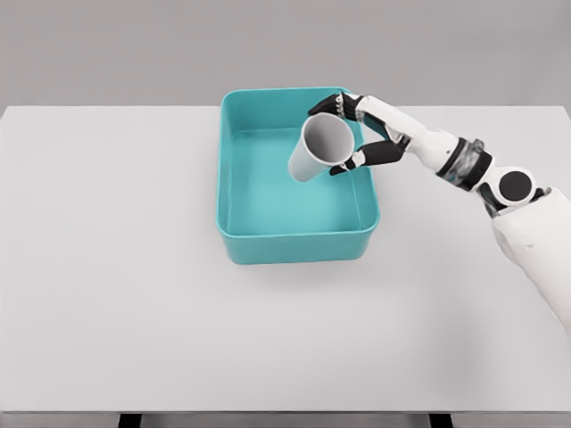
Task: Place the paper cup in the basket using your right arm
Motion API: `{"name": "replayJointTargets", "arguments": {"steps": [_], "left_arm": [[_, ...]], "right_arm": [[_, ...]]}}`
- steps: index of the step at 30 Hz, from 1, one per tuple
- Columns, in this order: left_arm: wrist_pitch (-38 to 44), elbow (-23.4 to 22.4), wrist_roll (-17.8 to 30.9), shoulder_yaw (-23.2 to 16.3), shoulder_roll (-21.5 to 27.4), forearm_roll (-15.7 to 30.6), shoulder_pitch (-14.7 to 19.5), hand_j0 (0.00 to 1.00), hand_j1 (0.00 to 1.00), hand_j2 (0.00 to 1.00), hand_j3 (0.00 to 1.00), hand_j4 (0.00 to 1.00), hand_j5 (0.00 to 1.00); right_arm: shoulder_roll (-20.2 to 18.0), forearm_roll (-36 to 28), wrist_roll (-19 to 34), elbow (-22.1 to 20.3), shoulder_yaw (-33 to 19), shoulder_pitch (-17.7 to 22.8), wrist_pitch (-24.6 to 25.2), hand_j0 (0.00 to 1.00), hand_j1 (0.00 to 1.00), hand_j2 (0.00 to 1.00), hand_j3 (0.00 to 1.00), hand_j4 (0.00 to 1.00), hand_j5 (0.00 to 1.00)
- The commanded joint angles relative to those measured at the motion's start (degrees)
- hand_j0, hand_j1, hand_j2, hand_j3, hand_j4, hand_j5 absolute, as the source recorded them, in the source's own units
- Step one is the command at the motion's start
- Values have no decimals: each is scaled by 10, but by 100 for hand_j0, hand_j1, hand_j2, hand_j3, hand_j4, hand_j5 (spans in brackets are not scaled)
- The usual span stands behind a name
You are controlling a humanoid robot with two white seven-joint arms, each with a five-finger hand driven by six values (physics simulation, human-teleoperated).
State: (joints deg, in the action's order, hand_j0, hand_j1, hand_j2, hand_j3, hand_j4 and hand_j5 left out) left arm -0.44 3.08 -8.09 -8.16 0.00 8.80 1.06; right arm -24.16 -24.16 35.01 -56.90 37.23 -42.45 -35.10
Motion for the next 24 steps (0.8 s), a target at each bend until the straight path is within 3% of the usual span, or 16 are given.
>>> {"name": "replayJointTargets", "arguments": {"steps": [1,7,12,16,17,18,24], "left_arm": [[0,0,0,0,0,0,1,100,100,100,100,100,100],[0,0,0,0,0,0,1,100,100,100,100,100,100],[0,0,0,0,0,0,1,100,100,100,100,100,100],[0,0,0,0,0,0,1,100,100,100,100,100,100],[0,0,0,0,0,0,1,100,100,100,100,100,100],[0,0,0,0,0,0,1,100,100,100,100,100,100],[0,0,0,0,0,0,1,100,100,100,100,100,100]], "right_arm": [[8,16,0,1,0,-1,1,57,57,57,57,57,57],[30,76,0,-3,0,-18,4,57,57,57,57,57,57],[36,205,0,-11,-4,-39,35,57,57,57,57,57,57],[40,350,0,-102,-4,-40,129,57,57,57,57,57,57],[42,371,0,-123,-4,-40,139,74,74,74,74,74,74],[42,375,0,-135,-4,-40,146,100,100,100,100,100,100],[45,369,0,-134,-9,-40,147,100,100,100,100,100,100]]}}
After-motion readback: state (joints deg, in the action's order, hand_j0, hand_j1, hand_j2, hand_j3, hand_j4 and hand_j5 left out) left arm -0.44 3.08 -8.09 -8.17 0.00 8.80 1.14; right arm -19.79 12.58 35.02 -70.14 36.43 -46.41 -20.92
